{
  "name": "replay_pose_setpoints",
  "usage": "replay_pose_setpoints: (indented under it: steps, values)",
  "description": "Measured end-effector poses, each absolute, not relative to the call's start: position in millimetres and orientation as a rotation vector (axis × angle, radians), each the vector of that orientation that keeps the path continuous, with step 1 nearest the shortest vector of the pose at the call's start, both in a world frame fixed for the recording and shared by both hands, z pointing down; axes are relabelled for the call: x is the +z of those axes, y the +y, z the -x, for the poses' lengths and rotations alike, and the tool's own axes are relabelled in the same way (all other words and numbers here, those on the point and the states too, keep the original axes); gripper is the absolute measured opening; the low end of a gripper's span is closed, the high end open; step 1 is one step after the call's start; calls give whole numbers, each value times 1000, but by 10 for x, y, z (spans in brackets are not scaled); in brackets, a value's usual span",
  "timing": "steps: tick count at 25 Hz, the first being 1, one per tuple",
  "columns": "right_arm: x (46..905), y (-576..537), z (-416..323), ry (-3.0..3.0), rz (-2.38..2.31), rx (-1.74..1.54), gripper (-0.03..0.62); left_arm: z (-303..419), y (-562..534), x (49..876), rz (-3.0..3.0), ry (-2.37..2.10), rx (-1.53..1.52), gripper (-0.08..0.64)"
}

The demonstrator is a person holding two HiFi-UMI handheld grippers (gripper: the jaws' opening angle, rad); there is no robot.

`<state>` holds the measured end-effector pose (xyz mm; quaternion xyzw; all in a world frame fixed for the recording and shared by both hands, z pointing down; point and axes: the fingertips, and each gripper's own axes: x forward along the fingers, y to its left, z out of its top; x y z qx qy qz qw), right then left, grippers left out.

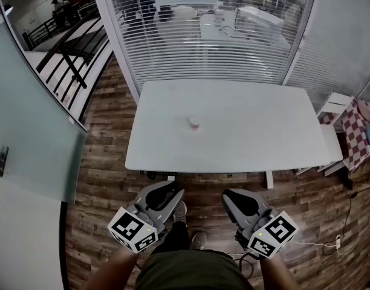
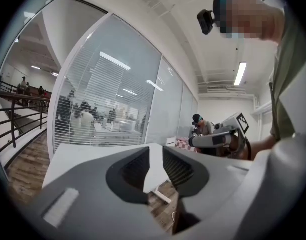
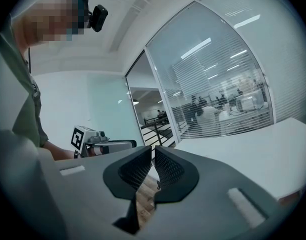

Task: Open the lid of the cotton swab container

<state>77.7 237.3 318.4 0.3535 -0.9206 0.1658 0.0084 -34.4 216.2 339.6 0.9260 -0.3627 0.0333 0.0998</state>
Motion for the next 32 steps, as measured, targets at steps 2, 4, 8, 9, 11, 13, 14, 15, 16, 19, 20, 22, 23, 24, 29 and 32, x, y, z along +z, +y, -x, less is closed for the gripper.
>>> replay_pose_setpoints:
  steps: [2,4,8,9,11,13,14,15,16,19,20,22,23,24,29,32]
  values:
    - [3198,2301,-814,-2870,-1110,520,12,322,2087,3406,-2735,-1072,92,86]
    - [3226,2211,-823,-2863,-1108,521,12,313,1989,3427,-2731,-1071,86,86]
    - [3306,2011,-815,-2848,-1103,540,12,310,1790,3526,-2717,-1058,87,86]
    - [3329,1955,-810,-2845,-1103,546,12,317,1737,3557,-2712,-1056,86,86]
    - [3375,1835,-793,-2836,-1103,556,12,340,1621,3604,-2703,-1054,84,86]
    - [3409,1715,-766,-2829,-1104,566,12,369,1501,3642,-2693,-1052,85,86]
    - [3424,1659,-749,-2826,-1104,572,12,384,1445,3662,-2689,-1050,87,86]
    - [3439,1606,-728,-2823,-1103,578,12,400,1391,3684,-2686,-1046,91,86]
    - [3455,1553,-707,-2819,-1101,584,12,416,1337,3705,-2683,-1043,95,86]
    - [3501,1391,-647,-2807,-1096,595,12,456,1170,3779,-2668,-1031,104,86]
    - [3519,1336,-631,-2802,-1097,599,12,469,1115,3818,-2661,-1025,103,86]
    - [3565,1217,-604,-2792,-1103,609,12,498,988,3876,-2654,-1019,103,86]
    - [3588,1155,-596,-2786,-1107,614,12,509,918,3891,-2656,-1017,109,86]
    - [3606,1094,-590,-2779,-1112,619,12,518,848,3904,-2658,-1014,118,86]
    - [3666,786,-549,-2743,-1144,636,12,608,517,4094,-2633,-992,145,86]
    - [3712,597,-487,-2711,-1162,636,12,677,323,4180,-2624,-973,166,89]
